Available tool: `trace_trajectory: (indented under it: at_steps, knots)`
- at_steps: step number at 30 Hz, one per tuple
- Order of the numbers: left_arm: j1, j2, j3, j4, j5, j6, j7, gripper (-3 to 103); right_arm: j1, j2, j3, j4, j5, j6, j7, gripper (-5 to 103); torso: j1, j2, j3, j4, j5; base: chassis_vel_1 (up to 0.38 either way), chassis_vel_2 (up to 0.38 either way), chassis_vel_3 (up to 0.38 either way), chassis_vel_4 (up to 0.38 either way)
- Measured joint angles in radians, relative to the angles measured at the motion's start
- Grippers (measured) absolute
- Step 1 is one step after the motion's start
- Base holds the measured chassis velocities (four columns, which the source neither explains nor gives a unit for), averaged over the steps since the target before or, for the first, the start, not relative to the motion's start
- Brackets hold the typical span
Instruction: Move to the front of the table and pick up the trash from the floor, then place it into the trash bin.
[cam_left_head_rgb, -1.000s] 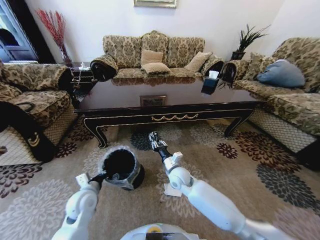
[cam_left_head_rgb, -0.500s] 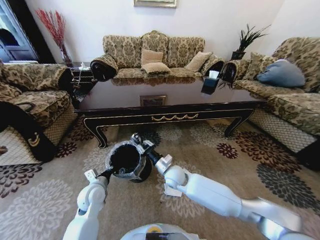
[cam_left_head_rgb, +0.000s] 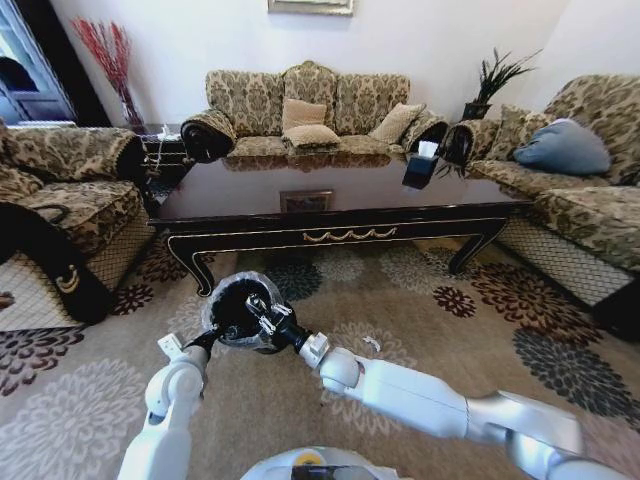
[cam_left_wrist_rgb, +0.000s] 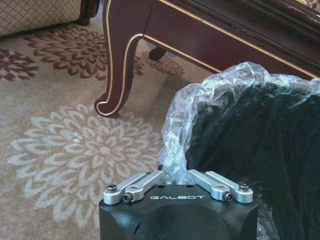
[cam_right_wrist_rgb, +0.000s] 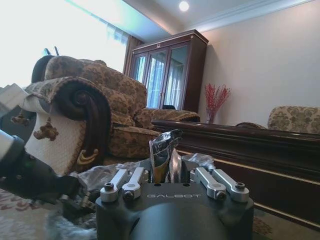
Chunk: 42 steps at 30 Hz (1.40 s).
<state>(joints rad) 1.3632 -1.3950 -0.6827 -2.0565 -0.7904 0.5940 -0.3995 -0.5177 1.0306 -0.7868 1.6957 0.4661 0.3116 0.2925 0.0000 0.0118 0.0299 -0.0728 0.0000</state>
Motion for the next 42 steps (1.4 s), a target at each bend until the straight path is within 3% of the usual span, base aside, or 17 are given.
trace_trajectory:
  at_steps: [3, 7, 9, 10, 13, 15, 17, 19, 25, 29, 31, 32, 34, 35, 36, 38, 42]
  knots:
    - [0.001, 0.005, -0.010, 0.000, -0.001, -0.002, 0.000, 2, 0.001, -0.015, 0.002, 0.004, -0.004, -0.001, 0.004, 38, 0.000, 0.000, 0.000, 0.0000, 0.0000, 0.000, 0.000, 0.000, 0.000]
    - [0.009, 0.012, -0.020, -0.008, -0.007, -0.003, 0.000, 2, 0.002, -0.040, 0.014, 0.010, -0.016, 0.002, 0.005, 61, 0.000, 0.000, 0.000, -0.0001, 0.0000, 0.000, 0.000, 0.000, 0.000]
    - [0.010, 0.013, -0.021, -0.008, -0.007, -0.003, 0.000, 2, 0.001, -0.044, 0.017, 0.011, -0.017, 0.003, 0.005, 61, 0.000, 0.000, 0.000, -0.0001, -0.0001, 0.000, 0.000, 0.000, 0.000]
    - [0.014, 0.015, -0.024, -0.009, -0.007, -0.003, 0.000, 2, -0.002, -0.052, 0.025, 0.016, -0.017, 0.003, 0.005, 72, 0.000, 0.000, 0.000, 0.0000, 0.0000, 0.000, 0.000, 0.000, 0.000]
    - [0.020, 0.017, -0.032, -0.015, -0.008, -0.003, 0.000, 2, -0.005, -0.060, 0.041, 0.018, -0.016, 0.003, 0.005, 78, 0.000, 0.000, 0.000, 0.0000, 0.0000, 0.000, 0.000, 0.000, 0.000]
    - [0.027, 0.019, -0.042, -0.021, -0.009, -0.003, -0.001, 2, -0.011, -0.064, 0.071, 0.015, 0.000, -0.002, 0.006, 83, 0.000, 0.000, 0.000, 0.0000, 0.0001, 0.000, 0.000, 0.000, 0.000]
    - [0.042, 0.027, -0.063, -0.032, -0.009, -0.002, -0.009, 2, -0.027, -0.069, 0.145, -0.005, 0.049, -0.028, 0.011, 97, 0.000, 0.000, 0.000, -0.0001, 0.0000, 0.000, 0.000, 0.000, 0.000]
    - [0.048, 0.031, -0.069, -0.036, -0.009, -0.001, -0.014, 2, -0.033, -0.070, 0.171, -0.011, 0.067, -0.043, 0.017, 97, 0.000, 0.000, 0.000, 0.0000, 0.0001, 0.000, 0.000, 0.000, 0.000]
    - [0.077, 0.062, -0.098, -0.051, -0.016, 0.007, -0.029, 2, -0.097, -0.080, 0.342, -0.063, 0.150, -0.194, 0.106, 100, 0.000, 0.000, 0.000, 0.0004, 0.0004, 0.000, 0.000, 0.000, 0.000]
    - [0.083, 0.087, -0.094, -0.054, -0.028, 0.013, -0.036, 2, -0.217, -0.115, 0.534, -0.132, 0.219, -0.401, 0.138, 100, 0.000, 0.000, 0.000, -0.0002, 0.0001, 0.000, 0.000, 0.000, 0.000]
    - [0.087, 0.090, -0.093, -0.055, -0.028, 0.014, -0.037, 2, -0.245, -0.119, 0.569, -0.149, 0.246, -0.439, 0.136, 100, 0.000, 0.000, 0.000, -0.0003, 0.0001, 0.000, 0.000, 0.000, 0.000]
    - [0.090, 0.092, -0.092, -0.057, -0.028, 0.015, -0.038, 2, -0.266, -0.122, 0.594, -0.164, 0.266, -0.458, 0.121, 100, 0.000, 0.000, 0.000, -0.0003, 0.0002, 0.000, 0.000, 0.000, 0.000]
    - [0.101, 0.091, -0.090, -0.066, -0.025, 0.016, -0.042, 2, -0.312, -0.126, 0.663, -0.225, 0.292, -0.469, 0.001, 100, 0.000, 0.000, 0.000, -0.0003, 0.0003, 0.000, 0.000, 0.000, 0.000]
    - [0.111, 0.086, -0.091, -0.076, -0.021, 0.016, -0.046, 2, -0.334, -0.126, 0.698, -0.276, 0.268, -0.456, -0.095, 100, 0.000, 0.000, 0.000, -0.0002, 0.0002, 0.000, 0.000, 0.000, 0.000]
    - [0.111, 0.086, -0.091, -0.076, -0.021, 0.016, -0.046, 2, -0.334, -0.126, 0.698, -0.276, 0.268, -0.456, -0.095, 100, 0.000, 0.000, 0.000, -0.0002, 0.0002, 0.000, 0.000, 0.000, 0.000]
    - [0.127, 0.079, -0.095, -0.093, -0.013, 0.016, -0.049, 2, -0.363, -0.126, 0.732, -0.336, 0.218, -0.445, -0.216, 100, 0.000, 0.000, 0.000, -0.0002, 0.0003, 0.000, 0.000, 0.000, 0.000]
    - [0.152, 0.070, -0.108, -0.115, 0.000, 0.016, -0.051, 2, -0.381, -0.115, 0.739, -0.414, 0.153, -0.446, -0.278, 100, 0.000, 0.000, 0.000, -0.0003, 0.0000, 0.000, 0.000, 0.000, 0.000]
